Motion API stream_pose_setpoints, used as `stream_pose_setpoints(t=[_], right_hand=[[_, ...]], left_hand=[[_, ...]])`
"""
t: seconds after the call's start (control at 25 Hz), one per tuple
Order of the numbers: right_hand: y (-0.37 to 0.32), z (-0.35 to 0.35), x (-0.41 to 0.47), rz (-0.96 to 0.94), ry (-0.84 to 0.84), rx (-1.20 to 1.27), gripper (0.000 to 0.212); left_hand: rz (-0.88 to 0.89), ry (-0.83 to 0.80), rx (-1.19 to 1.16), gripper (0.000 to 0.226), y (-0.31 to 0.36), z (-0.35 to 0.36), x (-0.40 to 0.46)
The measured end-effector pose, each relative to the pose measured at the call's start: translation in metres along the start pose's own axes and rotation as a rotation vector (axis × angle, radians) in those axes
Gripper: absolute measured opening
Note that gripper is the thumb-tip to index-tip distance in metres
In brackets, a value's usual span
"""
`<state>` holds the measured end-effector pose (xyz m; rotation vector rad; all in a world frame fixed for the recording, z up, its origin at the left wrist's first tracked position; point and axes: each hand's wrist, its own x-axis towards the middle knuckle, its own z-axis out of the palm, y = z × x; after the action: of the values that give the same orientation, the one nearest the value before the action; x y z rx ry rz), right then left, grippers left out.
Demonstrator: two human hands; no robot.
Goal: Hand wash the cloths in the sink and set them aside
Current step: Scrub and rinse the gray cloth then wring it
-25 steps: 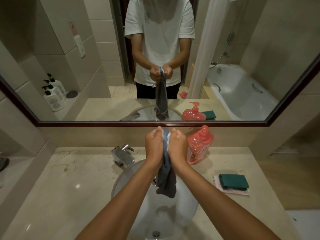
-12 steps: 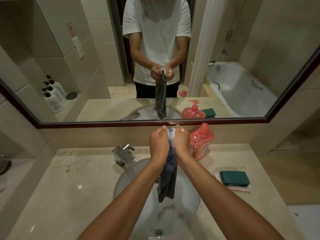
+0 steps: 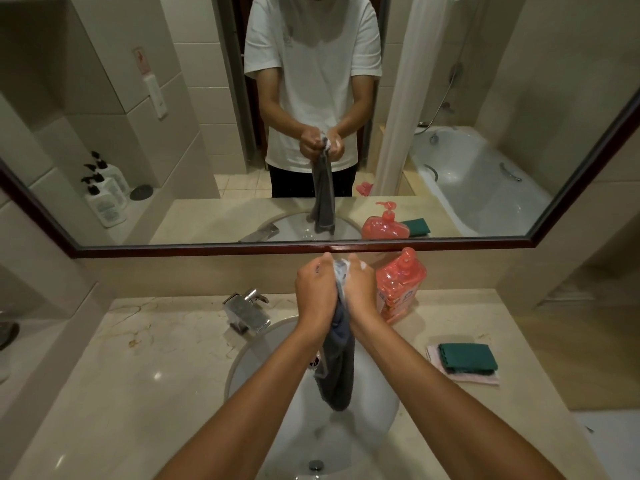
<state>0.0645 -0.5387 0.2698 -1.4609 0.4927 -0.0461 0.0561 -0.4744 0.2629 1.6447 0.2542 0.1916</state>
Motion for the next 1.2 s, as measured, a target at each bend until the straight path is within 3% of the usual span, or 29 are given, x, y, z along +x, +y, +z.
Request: stream_pose_setpoints(t=[0.16, 0.28, 0.4, 0.56, 0.72, 0.84, 0.96, 1.12, 1.2], right_hand=[[0.024, 0.008, -0.021, -0.045, -0.005, -0.048, 0.039], [0.013, 0.007, 0.000, 0.005, 0.049, -0.025, 0.039], [0.007, 0.002, 0.018, 0.066, -0.026, 0.013, 0.033], [0.020, -0.003, 0.013, 0.121, -0.181, 0.213, 0.044], [0.032, -0.008, 0.012, 0.034, -0.331, 0.372, 0.041], [0.035, -0.002, 0.010, 0.039, -0.373, 0.336, 0.045], [0.033, 0.001, 0.013, 0.049, -0.260, 0.255, 0.040], [0.023, -0.008, 0.023, -0.174, -0.093, 0.053, 0.029], [0.020, -0.012, 0.021, -0.290, 0.007, -0.079, 0.031]], left_hand=[[-0.047, 0.075, -0.020, 0.048, 0.000, -0.006, 0.013], [-0.049, 0.000, -0.049, 0.044, -0.007, -0.002, 0.006], [-0.072, -0.080, -0.107, 0.040, -0.013, -0.001, 0.003], [-0.223, -0.118, -0.443, 0.038, -0.008, -0.005, 0.012], [-0.342, -0.082, -0.677, 0.042, 0.000, -0.011, 0.027], [-0.196, -0.051, -0.549, 0.042, 0.004, -0.008, 0.027], [-0.096, -0.083, -0.301, 0.042, 0.005, -0.007, 0.023], [0.086, -0.036, -0.014, 0.034, 0.001, -0.014, 0.022], [-0.002, -0.078, -0.054, 0.038, 0.003, -0.013, 0.018]])
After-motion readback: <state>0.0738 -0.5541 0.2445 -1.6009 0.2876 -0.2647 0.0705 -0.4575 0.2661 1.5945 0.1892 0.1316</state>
